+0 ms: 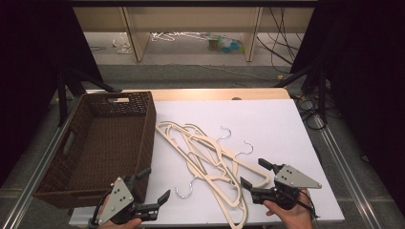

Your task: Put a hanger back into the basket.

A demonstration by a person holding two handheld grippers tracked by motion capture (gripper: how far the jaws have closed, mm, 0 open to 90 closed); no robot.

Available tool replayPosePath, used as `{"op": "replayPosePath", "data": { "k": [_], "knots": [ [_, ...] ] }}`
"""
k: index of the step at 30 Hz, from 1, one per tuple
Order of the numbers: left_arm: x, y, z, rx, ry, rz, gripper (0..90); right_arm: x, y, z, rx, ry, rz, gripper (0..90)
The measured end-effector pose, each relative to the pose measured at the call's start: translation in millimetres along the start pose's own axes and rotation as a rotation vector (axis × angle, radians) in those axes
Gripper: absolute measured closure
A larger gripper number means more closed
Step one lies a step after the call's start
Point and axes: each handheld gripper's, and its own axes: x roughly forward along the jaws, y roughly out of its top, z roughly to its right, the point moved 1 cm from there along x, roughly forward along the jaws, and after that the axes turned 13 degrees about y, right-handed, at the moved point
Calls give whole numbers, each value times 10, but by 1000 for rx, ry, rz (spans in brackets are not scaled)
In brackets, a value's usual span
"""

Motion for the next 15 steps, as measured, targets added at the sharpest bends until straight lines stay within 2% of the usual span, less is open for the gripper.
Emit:
{"op": "replayPosePath", "data": {
  "k": [4, 6, 10, 14, 15],
  "knots": [
    [0, -5, 4, 2, -2, -4, 157, 9, -2, -3, 6, -8, -9, 158],
    [0, -2, 8, -7, -1, -4, 157, 22, -12, 6, 6, 4, -13, 158],
    [1, -3, 13, -7, -3, -4, 157, 34, -20, 18, 25, -6, -50, 174],
    [2, -3, 17, 0, -9, -7, 157, 66, -33, 39, 35, -1, -60, 180],
    [4, -3, 20, -1, -10, -6, 157, 63, -34, 50, 37, -15, -75, 182]
  ]
}}
